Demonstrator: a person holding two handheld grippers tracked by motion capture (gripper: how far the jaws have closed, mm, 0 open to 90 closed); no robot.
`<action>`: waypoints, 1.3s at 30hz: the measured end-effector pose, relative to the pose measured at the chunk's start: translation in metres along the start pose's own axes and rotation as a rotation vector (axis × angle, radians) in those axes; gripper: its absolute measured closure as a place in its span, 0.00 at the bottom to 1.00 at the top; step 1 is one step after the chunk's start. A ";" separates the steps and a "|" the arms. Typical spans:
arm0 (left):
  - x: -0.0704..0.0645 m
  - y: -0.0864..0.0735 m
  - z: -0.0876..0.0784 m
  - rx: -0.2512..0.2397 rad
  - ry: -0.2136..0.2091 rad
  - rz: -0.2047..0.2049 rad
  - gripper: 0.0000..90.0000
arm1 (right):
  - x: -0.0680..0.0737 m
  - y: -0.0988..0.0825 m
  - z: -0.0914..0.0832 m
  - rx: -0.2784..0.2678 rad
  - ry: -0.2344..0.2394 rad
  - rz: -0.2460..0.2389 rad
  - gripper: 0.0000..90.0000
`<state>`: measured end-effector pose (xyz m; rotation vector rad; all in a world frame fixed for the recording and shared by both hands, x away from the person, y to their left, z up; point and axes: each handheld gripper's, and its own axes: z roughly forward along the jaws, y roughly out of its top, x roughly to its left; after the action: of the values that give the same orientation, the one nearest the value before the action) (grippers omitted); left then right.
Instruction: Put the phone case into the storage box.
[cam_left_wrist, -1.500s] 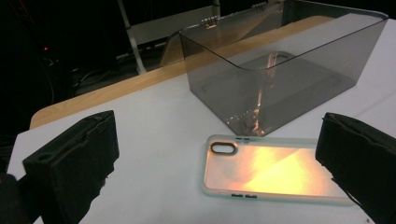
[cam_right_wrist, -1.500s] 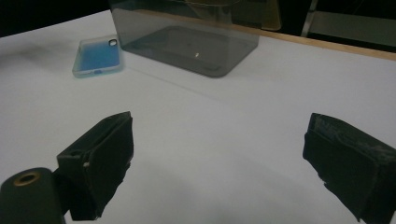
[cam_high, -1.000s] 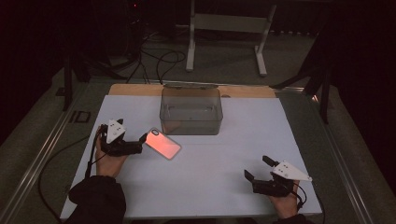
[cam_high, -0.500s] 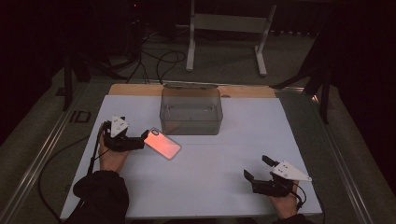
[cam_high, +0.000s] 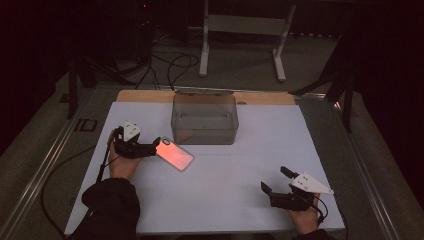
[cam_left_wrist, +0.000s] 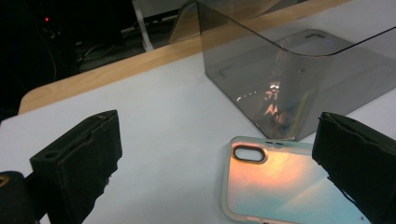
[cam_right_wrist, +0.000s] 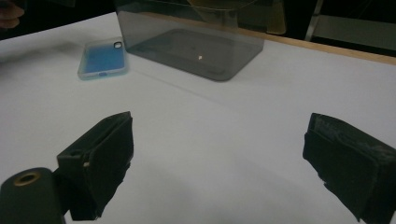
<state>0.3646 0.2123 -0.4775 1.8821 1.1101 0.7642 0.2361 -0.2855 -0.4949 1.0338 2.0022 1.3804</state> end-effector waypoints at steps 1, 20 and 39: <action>0.000 0.000 0.001 0.000 0.002 -0.004 0.03 | 0.000 0.000 0.000 0.000 0.000 0.000 0.09; 0.004 -0.006 0.020 0.092 0.002 -0.011 0.14 | 0.000 0.000 0.001 0.001 -0.002 -0.004 0.10; 0.000 -0.007 0.034 0.220 0.010 -0.009 0.24 | 0.000 0.000 0.000 0.002 -0.004 -0.003 0.10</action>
<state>0.3890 0.2031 -0.5007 2.0553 1.2500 0.6692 0.2364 -0.2854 -0.4948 1.0332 2.0015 1.3736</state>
